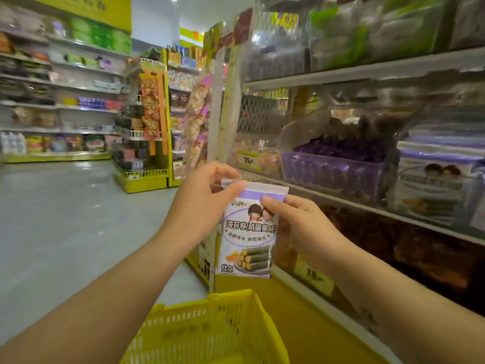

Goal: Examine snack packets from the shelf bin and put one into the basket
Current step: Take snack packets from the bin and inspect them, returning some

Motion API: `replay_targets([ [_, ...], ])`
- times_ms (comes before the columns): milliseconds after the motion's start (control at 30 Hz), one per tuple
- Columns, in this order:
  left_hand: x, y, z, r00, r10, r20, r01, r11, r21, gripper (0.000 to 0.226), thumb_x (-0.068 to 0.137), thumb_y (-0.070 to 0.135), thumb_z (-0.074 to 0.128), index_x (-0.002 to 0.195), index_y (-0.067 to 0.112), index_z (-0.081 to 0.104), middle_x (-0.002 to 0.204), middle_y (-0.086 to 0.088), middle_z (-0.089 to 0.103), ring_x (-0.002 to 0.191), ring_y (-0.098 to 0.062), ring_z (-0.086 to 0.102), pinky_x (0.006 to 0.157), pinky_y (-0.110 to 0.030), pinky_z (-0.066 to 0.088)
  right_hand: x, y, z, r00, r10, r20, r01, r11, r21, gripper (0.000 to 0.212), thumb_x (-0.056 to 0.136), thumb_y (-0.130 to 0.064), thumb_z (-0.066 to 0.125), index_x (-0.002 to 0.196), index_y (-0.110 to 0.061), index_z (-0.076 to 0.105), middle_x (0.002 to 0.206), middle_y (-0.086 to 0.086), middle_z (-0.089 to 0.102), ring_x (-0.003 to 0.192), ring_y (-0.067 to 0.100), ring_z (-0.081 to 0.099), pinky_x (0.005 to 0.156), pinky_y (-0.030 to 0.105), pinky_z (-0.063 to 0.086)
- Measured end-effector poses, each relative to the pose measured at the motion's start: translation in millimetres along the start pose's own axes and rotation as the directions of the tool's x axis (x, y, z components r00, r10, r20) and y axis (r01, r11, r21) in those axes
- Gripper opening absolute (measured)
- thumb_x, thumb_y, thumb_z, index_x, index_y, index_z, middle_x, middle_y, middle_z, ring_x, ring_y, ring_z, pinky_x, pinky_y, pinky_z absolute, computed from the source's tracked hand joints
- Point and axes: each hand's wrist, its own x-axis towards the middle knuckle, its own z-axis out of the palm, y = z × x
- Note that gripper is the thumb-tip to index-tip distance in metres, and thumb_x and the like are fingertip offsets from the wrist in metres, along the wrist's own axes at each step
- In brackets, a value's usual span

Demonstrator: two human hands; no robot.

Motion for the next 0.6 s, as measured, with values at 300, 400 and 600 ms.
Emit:
replay_targets([
  [300,-44,-95,31,0.856,-0.46,0.236,0.509,0.666,-0.546,0.032,0.082,0.027,0.066,0.108,0.008,0.067,0.102,-0.016,0.074,0.096,-0.034,0.071,0.09,-0.047,0.054,16,87,13,0.979,0.199,-0.037,-0.189,0.964,0.185,0.031,0.073,-0.03,0.069,0.096,-0.01,0.074,0.101,0.013,0.074,0.088,0.022,0.068,0.08,0.035,0.05],
  [400,-45,-109,48,0.827,-0.509,0.239,0.539,0.596,-0.596,0.019,0.09,0.016,0.062,0.105,0.006,0.067,0.101,-0.02,0.073,0.094,-0.036,0.071,0.086,-0.046,0.057,19,106,6,0.961,0.267,-0.072,-0.242,0.939,0.244,0.048,0.074,-0.036,0.067,0.107,-0.002,0.07,0.111,0.018,0.07,0.108,0.035,0.064,0.099,0.047,0.045],
  [600,-46,-129,73,0.752,-0.593,0.286,0.609,0.461,-0.645,0.032,0.096,0.028,0.052,0.108,0.003,0.068,0.101,-0.023,0.073,0.093,-0.037,0.071,0.079,-0.047,0.06,27,126,-11,0.922,0.373,-0.104,-0.324,0.89,0.321,0.039,0.095,-0.034,0.05,0.083,-0.012,0.079,0.105,0.015,0.073,0.107,0.03,0.064,0.104,0.049,0.041],
])
